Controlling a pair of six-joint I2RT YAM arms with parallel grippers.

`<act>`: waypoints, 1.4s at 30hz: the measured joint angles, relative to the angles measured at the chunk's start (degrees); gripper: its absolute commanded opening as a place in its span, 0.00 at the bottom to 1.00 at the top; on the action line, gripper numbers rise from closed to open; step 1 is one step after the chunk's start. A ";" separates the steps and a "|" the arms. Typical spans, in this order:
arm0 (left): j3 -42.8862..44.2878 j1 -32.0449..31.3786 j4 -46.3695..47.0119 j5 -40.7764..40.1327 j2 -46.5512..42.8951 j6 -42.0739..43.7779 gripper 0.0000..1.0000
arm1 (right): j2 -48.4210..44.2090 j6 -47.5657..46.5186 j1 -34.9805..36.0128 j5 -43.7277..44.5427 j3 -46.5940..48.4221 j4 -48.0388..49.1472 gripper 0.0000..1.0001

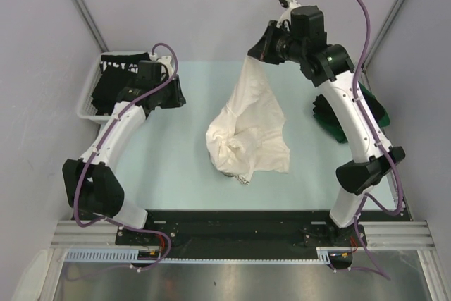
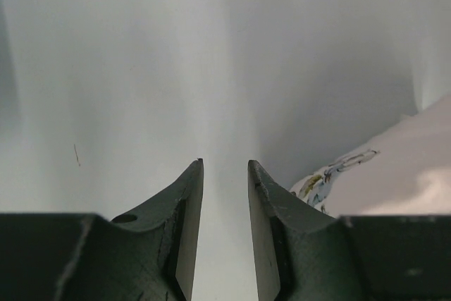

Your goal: Fold and stack the t-shirts

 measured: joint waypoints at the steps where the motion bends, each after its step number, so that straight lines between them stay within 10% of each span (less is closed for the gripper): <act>1: 0.00 0.00 0.15 0.48 -0.02 0.02 0.36 | -0.28 -0.48 -1.18 0.31 -1.18 0.00 0.00; 27: -0.44 0.00 2.51 5.86 -0.59 0.50 0.36 | -9.49 -0.28 -18.71 -3.80 7.21 11.15 0.00; 42: -2.49 0.00 4.48 3.87 -0.57 0.63 0.35 | 13.46 6.60 9.05 -13.07 13.44 17.75 0.00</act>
